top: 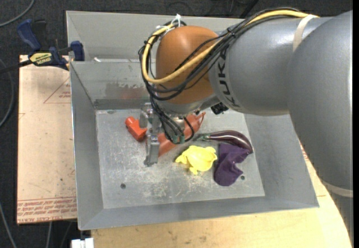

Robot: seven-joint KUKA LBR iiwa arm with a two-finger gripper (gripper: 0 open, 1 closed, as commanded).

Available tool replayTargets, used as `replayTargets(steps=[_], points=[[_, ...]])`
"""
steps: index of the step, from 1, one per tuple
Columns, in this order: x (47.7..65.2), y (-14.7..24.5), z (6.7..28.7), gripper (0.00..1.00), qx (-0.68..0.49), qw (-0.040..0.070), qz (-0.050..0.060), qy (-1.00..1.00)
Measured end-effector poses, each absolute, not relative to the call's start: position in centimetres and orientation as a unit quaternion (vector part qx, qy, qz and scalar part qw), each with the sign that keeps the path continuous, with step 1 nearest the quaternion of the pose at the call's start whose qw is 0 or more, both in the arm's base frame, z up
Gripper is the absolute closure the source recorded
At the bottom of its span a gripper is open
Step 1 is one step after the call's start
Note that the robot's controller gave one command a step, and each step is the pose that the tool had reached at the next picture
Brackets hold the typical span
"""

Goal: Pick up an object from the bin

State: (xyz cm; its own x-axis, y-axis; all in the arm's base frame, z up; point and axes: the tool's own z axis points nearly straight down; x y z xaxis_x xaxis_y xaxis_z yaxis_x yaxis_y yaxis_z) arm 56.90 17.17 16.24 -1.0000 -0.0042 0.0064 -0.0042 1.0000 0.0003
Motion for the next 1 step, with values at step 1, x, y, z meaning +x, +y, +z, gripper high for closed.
replayTargets(steps=[1], points=[[57.05, 17.08, 16.73, 0.0, 0.0, 0.0, -0.001, -1.0]])
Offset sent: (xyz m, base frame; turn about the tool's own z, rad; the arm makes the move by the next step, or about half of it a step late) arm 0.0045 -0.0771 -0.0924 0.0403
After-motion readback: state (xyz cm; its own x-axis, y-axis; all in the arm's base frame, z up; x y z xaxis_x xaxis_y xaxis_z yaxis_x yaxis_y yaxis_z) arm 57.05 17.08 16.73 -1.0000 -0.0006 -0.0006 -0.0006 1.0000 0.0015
